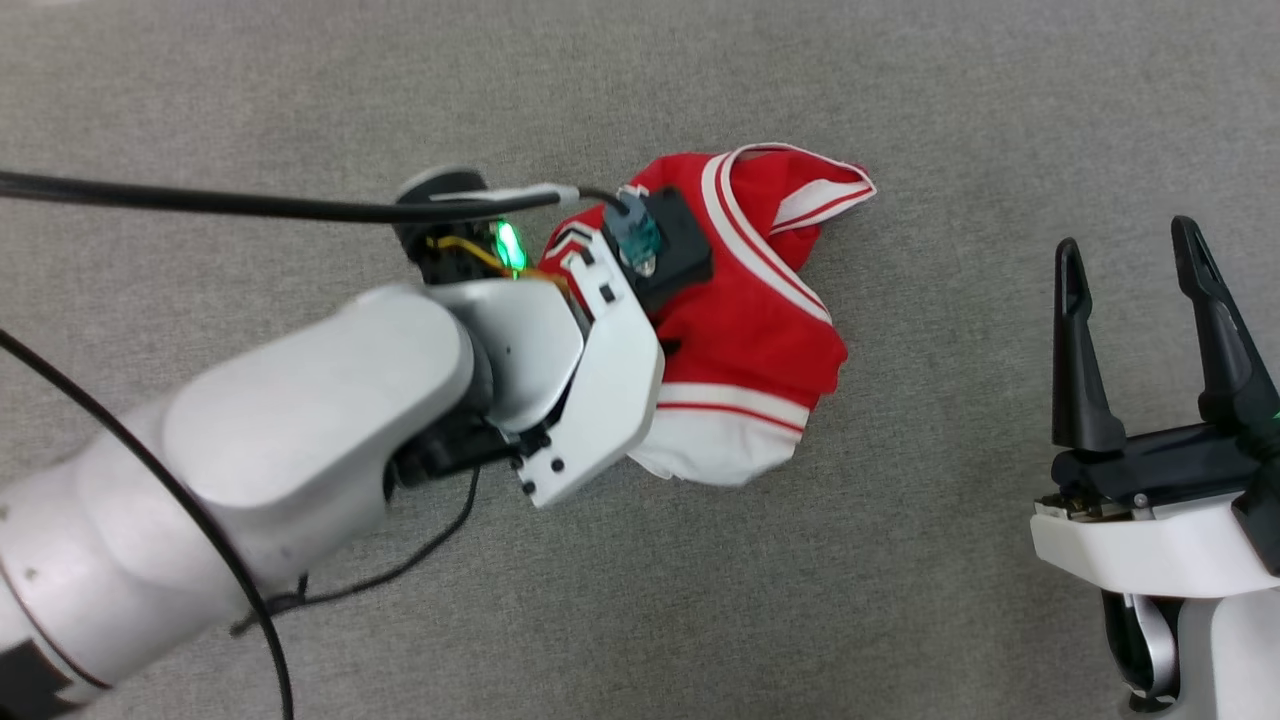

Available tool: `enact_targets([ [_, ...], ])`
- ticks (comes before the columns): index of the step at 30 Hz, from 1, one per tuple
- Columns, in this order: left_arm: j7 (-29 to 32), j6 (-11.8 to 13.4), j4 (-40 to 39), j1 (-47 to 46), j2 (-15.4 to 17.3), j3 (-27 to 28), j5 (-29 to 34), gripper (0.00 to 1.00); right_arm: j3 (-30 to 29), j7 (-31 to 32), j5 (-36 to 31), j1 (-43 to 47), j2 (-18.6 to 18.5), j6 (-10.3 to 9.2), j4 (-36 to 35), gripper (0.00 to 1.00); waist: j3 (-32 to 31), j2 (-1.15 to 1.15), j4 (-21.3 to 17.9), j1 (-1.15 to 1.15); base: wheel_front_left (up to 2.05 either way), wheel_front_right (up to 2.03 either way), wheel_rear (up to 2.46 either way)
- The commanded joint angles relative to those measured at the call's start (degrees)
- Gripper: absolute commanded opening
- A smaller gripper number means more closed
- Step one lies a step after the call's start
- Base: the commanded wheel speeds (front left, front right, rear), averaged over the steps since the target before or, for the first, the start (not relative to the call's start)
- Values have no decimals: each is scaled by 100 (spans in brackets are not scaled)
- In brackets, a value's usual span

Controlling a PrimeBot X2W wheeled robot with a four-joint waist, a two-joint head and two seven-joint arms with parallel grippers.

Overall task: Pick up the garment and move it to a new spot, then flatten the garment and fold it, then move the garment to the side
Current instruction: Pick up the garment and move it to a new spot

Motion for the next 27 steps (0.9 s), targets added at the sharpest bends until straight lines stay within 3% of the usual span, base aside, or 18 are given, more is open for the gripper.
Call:
enact_targets([
  [1, -15, 2, 65, 241, -69, -11, 30, 0, 11, -9, 33, -98, 18, -2, 23, 100, 122, 0, -2, -1, 0, 0, 0],
  [5, 51, 2, 275, 732, -215, -10, 163, 0, 8, -10, 13, -162, 18, -2, 66, 100, 200, 0, 30, -1, 0, 0, 0],
  [9, -264, 2, 497, 882, -376, -20, 264, 2, -15, -10, -41, -158, 17, -2, 128, 100, 125, 0, 137, -1, 0, 0, 0],
  [10, -465, 2, 546, 834, -417, -18, 303, 89, -13, -10, -56, -140, 17, -2, 144, 100, 68, 0, 169, -1, 0, 0, 0],
  [11, -697, 2, 597, 773, -451, -13, 300, 100, -11, -9, -54, -107, 16, -2, 164, 100, -3, 0, 197, -1, 0, 0, 0],
  [17, -2327, 65, 935, 711, -538, 360, 521, 100, 21, -10, -109, 150, 16, -2, 268, 100, -534, 0, 375, -1, 0, 0, 0],
  [22, -3660, 566, 1070, 1029, -510, 764, 874, 100, -6, -10, -130, 367, 16, -2, 336, 100, -905, 0, 548, -1, 0, 0, 0],
  [27, -4687, 1392, 1193, 1605, -401, 1093, 1205, 100, -110, -10, -24, 587, 15, -2, 430, 100, -1197, 0, 732, -1, 0, 0, 0],
])
